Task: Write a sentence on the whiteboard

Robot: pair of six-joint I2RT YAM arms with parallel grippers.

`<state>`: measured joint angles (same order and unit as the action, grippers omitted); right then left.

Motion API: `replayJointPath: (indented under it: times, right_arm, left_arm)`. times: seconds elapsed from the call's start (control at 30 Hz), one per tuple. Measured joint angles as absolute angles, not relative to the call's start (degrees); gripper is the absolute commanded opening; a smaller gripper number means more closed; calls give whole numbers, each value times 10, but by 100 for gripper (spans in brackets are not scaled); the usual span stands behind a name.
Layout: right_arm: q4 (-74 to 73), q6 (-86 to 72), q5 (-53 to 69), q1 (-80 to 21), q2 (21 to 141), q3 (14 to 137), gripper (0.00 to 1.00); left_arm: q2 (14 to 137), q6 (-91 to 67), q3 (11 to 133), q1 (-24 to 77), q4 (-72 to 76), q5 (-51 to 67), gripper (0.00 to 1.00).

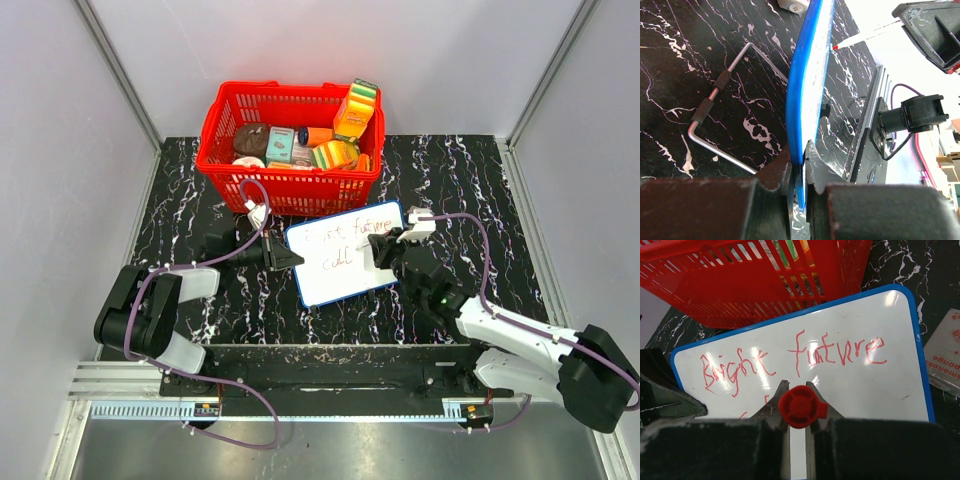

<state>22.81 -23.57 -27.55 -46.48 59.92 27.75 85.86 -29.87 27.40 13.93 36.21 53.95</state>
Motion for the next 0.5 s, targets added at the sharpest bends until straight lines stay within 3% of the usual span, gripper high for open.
replayJointPath:
  times: [0.5]
  right_arm:
    - [228,-236,-275,-465,616,277,0]
  left_arm:
    - [859,-298,274,139,361,540,0]
